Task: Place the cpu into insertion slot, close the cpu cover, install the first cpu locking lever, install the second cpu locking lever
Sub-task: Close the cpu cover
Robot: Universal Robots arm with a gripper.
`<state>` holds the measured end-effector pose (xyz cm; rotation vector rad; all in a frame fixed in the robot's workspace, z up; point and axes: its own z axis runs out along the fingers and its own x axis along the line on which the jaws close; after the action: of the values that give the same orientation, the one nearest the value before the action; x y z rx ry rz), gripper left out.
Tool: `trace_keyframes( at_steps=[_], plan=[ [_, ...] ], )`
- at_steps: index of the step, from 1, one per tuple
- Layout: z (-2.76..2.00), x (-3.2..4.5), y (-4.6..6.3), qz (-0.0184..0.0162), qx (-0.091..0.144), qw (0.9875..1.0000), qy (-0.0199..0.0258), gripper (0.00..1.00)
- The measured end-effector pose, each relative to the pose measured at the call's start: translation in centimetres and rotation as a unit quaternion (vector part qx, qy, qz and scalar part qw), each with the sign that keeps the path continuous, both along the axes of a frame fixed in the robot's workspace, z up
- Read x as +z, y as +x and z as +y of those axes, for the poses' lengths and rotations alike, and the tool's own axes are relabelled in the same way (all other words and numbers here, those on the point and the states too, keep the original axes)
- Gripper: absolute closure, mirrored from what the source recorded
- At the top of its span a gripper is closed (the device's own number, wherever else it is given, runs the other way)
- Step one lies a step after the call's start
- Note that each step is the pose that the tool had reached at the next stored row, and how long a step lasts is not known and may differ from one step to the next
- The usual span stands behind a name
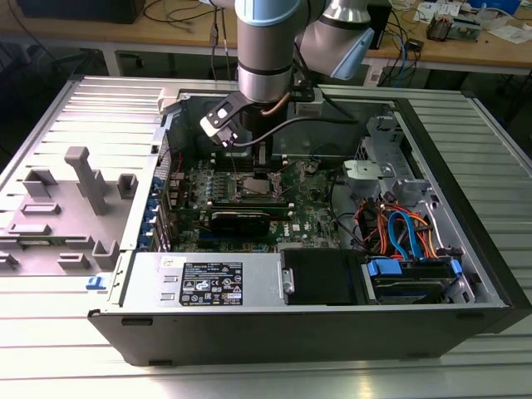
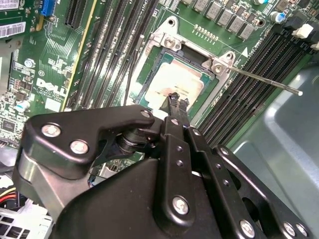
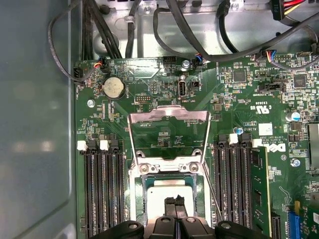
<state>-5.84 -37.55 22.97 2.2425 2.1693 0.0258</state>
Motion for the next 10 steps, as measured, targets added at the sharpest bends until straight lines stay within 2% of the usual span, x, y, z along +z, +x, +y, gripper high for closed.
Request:
trace_keyframes(
  at_steps=[3,5,10],
  plan=[
    [0.01,-0.01,0.01,-0.0001,0.0,1.0,-0.0016,0.89],
    [0.0,0.01,0.02,0.0,0.0,1.0,-0.0047,0.89],
    [0.0,0.17,0.02,0.0,0.0,1.0,-0.005,0.89]
  ],
)
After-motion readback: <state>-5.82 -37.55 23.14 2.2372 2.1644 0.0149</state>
